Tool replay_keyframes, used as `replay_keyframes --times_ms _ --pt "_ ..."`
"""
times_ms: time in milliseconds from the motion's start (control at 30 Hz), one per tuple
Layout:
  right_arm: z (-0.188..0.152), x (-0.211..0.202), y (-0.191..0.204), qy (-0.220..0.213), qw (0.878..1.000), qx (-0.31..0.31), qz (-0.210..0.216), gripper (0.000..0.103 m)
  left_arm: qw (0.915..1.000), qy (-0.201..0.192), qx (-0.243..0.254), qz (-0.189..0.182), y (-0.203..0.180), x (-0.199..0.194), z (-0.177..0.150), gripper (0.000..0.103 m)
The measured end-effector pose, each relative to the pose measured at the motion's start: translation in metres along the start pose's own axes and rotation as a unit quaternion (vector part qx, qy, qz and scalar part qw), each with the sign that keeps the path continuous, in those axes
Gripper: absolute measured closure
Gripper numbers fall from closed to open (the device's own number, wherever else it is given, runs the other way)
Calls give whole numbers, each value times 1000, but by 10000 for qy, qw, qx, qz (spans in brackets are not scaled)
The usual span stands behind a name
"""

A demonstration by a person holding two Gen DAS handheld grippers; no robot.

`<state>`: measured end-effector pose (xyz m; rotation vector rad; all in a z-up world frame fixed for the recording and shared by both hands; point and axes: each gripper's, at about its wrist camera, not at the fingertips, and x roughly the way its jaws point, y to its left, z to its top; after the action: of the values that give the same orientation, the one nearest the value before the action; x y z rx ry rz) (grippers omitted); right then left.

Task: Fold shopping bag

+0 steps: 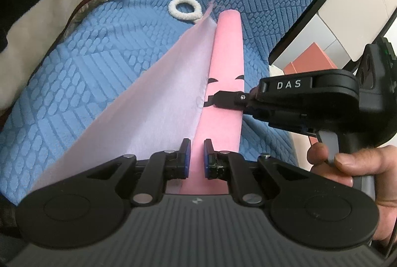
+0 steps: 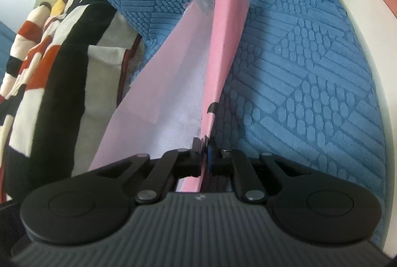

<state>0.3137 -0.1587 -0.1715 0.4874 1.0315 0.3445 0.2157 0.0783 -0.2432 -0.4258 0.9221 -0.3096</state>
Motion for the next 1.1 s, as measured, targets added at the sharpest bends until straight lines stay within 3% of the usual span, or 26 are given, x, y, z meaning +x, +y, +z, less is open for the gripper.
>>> replay_keyframes --times_ms 100,233,367,600,767,867,1033,1100 --pt "-2 -5 0 1 10000 -44 18 95 9999 -86 143 -26 -4 -3 -1 70" --pt "-2 -12 -4 -39 10000 7 15 95 9993 -173 289 -149 -13 -9 -5 55" --pt "-2 -14 -9 -24 9999 83 -66 95 9984 -259 479 -130 -24 -14 -10 53" --pt "-3 -23 -11 17 9997 171 -154 95 9939 -256 1064 133 -57 -13 -29 53" --pt "-4 -28 -14 46 9995 246 -181 96 9819 -73 1868 315 -84 -5 -47 53" --pt "-6 -33 -17 52 9994 328 -128 96 9757 -47 2151 407 -95 -2 -55 60" --pt "-7 -37 -21 97 9993 313 -172 96 9721 0 2290 512 -107 6 -57 81" --pt "-8 -39 -23 73 9991 358 -200 95 9760 -2 2107 544 -103 8 -55 87"
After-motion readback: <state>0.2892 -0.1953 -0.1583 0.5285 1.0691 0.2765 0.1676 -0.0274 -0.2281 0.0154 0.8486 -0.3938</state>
